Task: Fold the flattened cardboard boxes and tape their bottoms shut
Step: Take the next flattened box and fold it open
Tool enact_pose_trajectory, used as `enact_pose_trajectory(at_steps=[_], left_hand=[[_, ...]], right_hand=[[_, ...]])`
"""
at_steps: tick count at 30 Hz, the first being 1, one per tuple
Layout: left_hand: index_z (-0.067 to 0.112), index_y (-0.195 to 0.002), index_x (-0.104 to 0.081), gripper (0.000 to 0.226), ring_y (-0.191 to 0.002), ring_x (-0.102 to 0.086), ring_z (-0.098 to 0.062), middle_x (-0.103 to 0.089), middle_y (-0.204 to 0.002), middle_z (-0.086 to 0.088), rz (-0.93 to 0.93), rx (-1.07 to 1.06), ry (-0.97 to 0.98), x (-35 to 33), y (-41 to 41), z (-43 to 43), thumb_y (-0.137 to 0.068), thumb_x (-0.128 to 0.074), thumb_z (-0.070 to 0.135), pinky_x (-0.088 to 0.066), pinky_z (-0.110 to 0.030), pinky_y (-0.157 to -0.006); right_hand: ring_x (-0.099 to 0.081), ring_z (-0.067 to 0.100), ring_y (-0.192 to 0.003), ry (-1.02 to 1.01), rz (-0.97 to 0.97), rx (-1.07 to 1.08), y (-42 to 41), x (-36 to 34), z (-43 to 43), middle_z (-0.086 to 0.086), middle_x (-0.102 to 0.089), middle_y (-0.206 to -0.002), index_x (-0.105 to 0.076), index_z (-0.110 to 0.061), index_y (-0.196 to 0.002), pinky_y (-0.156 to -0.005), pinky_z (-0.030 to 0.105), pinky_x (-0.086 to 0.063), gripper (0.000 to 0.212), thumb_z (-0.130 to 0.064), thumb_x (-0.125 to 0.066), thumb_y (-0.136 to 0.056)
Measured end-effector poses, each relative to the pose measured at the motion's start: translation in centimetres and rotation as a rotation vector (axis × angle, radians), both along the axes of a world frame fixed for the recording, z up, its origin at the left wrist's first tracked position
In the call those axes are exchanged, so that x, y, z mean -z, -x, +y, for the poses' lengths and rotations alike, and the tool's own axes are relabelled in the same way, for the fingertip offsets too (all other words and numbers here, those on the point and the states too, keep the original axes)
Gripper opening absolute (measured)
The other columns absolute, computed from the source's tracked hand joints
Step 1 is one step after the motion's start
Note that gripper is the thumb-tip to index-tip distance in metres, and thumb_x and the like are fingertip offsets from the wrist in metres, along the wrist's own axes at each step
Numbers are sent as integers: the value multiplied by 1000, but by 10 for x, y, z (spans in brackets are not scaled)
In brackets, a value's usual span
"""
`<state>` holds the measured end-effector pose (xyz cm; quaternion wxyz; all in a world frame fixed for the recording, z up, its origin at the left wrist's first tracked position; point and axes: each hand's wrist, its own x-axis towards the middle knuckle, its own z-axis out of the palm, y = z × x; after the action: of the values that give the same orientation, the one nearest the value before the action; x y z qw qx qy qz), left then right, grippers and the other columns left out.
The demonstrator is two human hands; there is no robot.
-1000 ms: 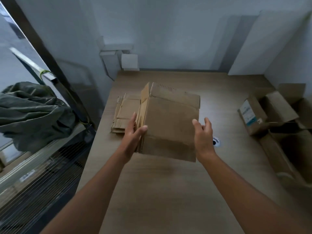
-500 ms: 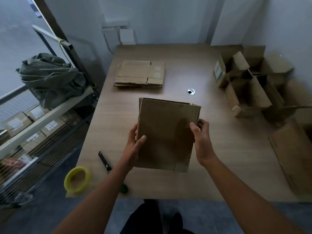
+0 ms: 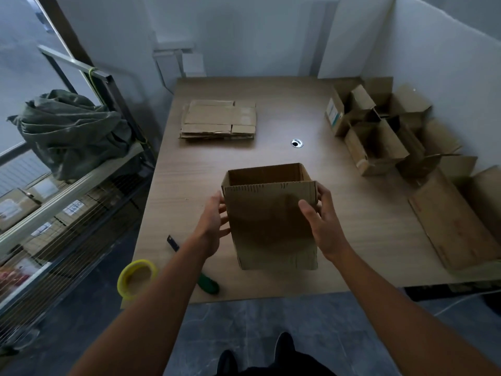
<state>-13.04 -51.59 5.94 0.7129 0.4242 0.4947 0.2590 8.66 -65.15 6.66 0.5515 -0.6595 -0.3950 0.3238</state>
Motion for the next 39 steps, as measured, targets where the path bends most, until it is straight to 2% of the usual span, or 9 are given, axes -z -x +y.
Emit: enact_pose_trajectory(at_steps=[5,9,13,16,19,22,30,35,39], left_hand=[[45,-144,-40,40,-139,-41,-30,-41,-154,-2,-61,94,-126,-5,15,1,-109,-22,50,-36,-57,-114],[43,-149,-42,48,-141,-34,-22,-29,-162,-1,-94,143,-181,-1,22,-6,-108,-19,56,-37,-45,-110],[51,-117,-56,39,-140,-36,-25,-30,-157,-1,7,191,-286,6,26,-22,-92,-36,74,-35,-50,-115],[44,-104,-54,12,-121,-51,-9,-31,-150,7,132,217,-415,10,23,-31,-97,-56,53,-48,-24,-96],[29,-104,-63,23,-112,-54,-8,-41,-136,6,291,136,-525,18,18,-37,-95,-61,50,-47,-13,-81],[19,-116,-56,39,-107,-55,-15,-50,-120,1,457,-3,-645,27,8,-43,-91,-71,46,-43,-16,-78],[43,-157,-6,107,-141,-32,-29,-20,-157,-5,517,206,-624,2,-10,-21,-84,-80,17,-38,-51,-113],[23,-105,-57,29,-127,-47,-16,-43,-139,-2,505,152,-701,-1,-16,-15,-87,-78,30,-43,-36,-111],[12,-91,-57,18,-114,-44,-5,-42,-131,1,591,11,-682,12,-19,-34,-97,-66,26,-43,-32,-105]], right_hand=[[-59,12,-118,-35,-1,8,26,3,-3,-5,-51,-130,-34,-33,-140,-93,29,-56,60,-42,-65,-89],[-43,8,-138,-22,-20,34,32,9,-4,-7,-38,-150,-31,-41,-152,-112,34,-44,77,-57,-66,-86],[-36,-4,-140,-9,-67,16,31,19,-12,-13,-35,-150,-35,-51,-147,-115,28,-38,71,-62,-64,-84],[-42,9,-139,0,-144,5,26,29,-20,-3,-37,-146,-50,-67,-127,-117,42,-40,49,-71,-64,-81],[-55,21,-130,13,-61,-34,24,38,-24,10,-41,-148,-52,-76,-108,-107,48,-49,33,-71,-66,-79],[-53,16,-128,-1,-125,37,17,46,-24,6,-43,-141,-58,-44,-116,-107,49,-48,24,-48,-67,-93],[-43,13,-124,76,-156,-9,-3,55,-12,-1,-32,-138,-11,-30,-159,-102,26,-44,88,-19,-70,-95],[-40,16,-122,104,-178,-48,-12,59,-9,4,-32,-127,-27,-28,-157,-116,31,-31,73,-34,-64,-95],[-46,7,-115,118,-111,-67,-13,59,-15,2,-35,-127,-44,-27,-149,-114,30,-34,46,-31,-53,-105]])
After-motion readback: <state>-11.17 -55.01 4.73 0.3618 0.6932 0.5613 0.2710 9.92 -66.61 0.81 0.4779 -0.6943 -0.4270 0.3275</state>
